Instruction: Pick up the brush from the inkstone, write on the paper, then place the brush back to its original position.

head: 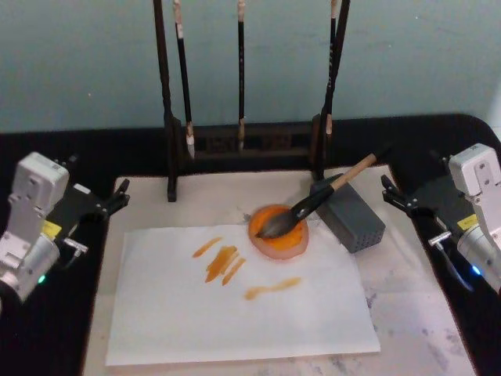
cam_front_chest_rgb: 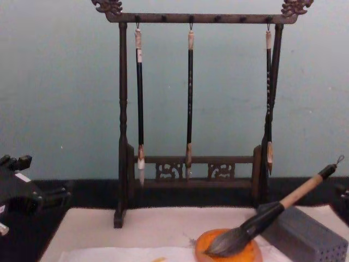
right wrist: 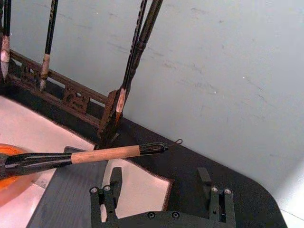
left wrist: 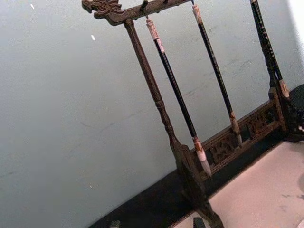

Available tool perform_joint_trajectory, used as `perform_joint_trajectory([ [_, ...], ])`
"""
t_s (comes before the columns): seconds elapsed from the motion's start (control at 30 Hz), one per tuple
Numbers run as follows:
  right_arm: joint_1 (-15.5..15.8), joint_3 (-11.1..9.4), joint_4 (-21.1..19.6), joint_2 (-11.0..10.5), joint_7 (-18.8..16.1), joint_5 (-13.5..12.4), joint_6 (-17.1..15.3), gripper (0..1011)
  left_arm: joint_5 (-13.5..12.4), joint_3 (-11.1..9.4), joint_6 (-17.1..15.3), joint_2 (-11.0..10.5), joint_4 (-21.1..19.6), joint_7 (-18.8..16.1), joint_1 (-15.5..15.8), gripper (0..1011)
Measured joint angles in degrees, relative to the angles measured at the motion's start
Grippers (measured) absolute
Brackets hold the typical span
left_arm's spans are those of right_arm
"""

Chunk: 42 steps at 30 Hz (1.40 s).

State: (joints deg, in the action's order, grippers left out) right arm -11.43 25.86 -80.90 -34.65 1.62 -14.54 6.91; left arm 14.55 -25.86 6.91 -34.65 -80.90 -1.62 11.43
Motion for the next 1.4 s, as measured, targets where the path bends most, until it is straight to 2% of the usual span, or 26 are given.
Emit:
perform_joint_trajectory([
  [1.0, 0.1, -0.3, -0.1, 0.0, -0.3, -0.3, 0.0, 1000, 0.0, 0.0, 0.0, 0.0, 0.0, 0.0, 0.0, 1001],
  [1.1, 1.1, -2.0, -0.5, 0.4, -2.6, -3.8, 0.0, 1000, 0.0, 0.0, 0.0, 0.0, 0.0, 0.0, 0.0, 1001],
  [1.2, 2.4, -4.6, -0.9, 1.3, -6.3, -9.7, -0.1, 1000, 0.0, 0.0, 0.0, 0.0, 0.0, 0.0, 0.0, 1001],
  [1.4, 3.8, -7.6, -1.7, 2.8, -10.2, -16.4, -1.6, 1000, 0.0, 0.0, 0.0, 0.0, 0.0, 0.0, 0.0, 1001],
])
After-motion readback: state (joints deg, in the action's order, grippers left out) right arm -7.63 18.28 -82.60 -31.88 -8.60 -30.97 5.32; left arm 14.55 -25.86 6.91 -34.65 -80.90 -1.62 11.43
